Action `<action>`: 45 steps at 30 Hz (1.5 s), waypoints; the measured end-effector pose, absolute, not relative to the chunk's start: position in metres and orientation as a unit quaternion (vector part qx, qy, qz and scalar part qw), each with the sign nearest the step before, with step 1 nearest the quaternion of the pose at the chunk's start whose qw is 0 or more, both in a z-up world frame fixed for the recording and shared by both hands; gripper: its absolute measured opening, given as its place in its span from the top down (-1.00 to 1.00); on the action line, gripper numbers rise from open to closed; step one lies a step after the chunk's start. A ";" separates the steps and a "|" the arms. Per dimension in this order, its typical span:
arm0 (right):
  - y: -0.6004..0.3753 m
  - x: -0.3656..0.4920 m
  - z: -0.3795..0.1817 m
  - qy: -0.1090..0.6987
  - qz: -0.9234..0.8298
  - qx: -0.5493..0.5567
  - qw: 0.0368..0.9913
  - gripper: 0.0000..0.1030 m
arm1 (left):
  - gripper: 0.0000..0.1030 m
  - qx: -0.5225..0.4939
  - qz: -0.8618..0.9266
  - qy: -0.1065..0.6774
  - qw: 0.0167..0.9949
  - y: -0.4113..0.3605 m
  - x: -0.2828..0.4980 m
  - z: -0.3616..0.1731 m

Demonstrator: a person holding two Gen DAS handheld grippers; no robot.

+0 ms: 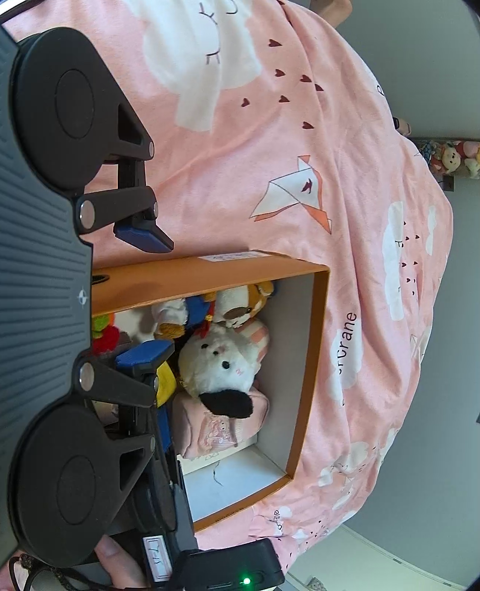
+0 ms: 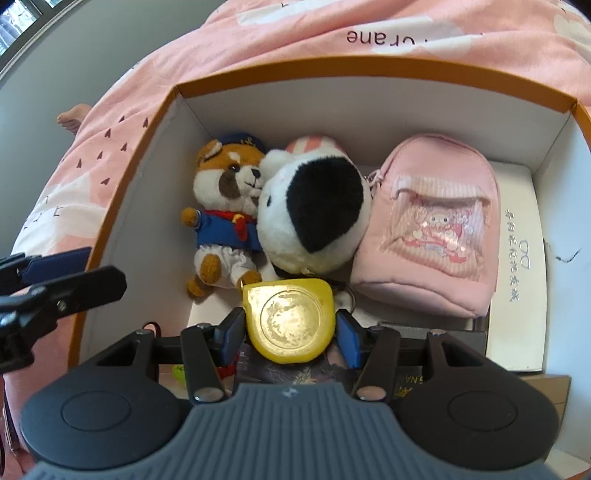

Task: Organize objects

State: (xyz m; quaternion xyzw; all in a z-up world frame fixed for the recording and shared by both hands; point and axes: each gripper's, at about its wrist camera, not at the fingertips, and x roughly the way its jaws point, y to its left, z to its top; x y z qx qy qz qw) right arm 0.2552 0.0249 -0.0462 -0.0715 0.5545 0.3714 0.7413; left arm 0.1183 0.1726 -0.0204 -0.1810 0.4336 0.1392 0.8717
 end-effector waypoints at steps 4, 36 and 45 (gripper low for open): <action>0.019 0.254 -0.043 0.546 0.372 -0.065 0.748 -0.08 | -0.24 -0.197 0.143 0.433 0.868 0.169 0.112 -0.023; -0.098 0.140 0.063 0.218 0.298 -0.018 0.929 -0.97 | -0.75 -0.052 0.192 0.200 0.959 0.071 0.069 0.019; -0.103 0.133 0.045 0.235 0.254 -0.006 0.938 -0.97 | -0.78 -0.019 0.207 0.222 0.952 0.058 0.068 -0.002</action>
